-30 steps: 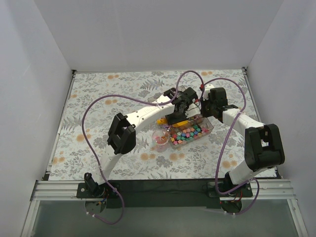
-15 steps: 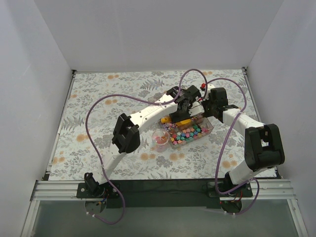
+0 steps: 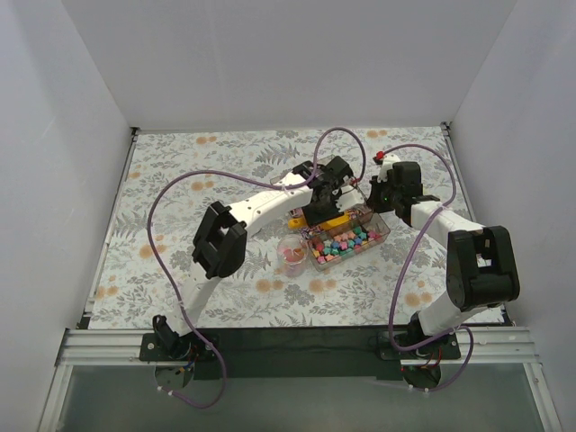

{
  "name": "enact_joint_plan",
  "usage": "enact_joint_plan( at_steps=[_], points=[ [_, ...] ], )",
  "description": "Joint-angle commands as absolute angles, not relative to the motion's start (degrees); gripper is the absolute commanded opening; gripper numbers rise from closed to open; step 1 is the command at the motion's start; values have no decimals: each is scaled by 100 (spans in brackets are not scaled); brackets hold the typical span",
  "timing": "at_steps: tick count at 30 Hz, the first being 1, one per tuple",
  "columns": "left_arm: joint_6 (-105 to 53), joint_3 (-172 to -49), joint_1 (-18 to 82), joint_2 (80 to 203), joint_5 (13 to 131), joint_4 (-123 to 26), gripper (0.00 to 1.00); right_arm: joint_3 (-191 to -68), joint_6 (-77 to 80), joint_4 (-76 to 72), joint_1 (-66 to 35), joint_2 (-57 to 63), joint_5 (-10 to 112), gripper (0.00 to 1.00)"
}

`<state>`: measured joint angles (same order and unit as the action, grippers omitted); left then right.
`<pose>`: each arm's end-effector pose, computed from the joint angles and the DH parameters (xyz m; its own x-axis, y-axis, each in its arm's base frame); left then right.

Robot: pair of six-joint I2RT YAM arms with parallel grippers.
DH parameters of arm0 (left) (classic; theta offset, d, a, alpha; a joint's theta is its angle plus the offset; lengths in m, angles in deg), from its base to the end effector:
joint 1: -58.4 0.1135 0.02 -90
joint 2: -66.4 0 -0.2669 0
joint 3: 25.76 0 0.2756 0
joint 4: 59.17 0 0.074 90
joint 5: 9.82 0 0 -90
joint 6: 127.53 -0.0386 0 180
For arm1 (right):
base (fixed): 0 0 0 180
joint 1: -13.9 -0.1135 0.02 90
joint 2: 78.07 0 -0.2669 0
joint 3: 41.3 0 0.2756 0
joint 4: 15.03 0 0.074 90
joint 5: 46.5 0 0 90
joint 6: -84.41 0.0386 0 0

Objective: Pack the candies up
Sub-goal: Scoop the fake candies from the storage box.

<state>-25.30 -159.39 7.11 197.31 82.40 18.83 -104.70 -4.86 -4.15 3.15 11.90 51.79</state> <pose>0.3130 -0.3882 0.2194 -0.7550 0.6036 -0.2563 0.6279 0.7781 -0.0172 0.3481 0.0718 0.1889 -0.6011 -0.1013 -0.7927 -0.2894 0.9522 0.0978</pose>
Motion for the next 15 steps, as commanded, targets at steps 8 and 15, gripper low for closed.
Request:
enact_joint_plan(
  at_steps=[8,15],
  points=[
    [-2611,-14715,778,19349,6199,42,0,-10195,-5,-1406,344,1509,6476,1],
    [-2487,-16022,498,19971,6935,700,0,-10204,4,-1423,344,1457,6705,1]
  ],
)
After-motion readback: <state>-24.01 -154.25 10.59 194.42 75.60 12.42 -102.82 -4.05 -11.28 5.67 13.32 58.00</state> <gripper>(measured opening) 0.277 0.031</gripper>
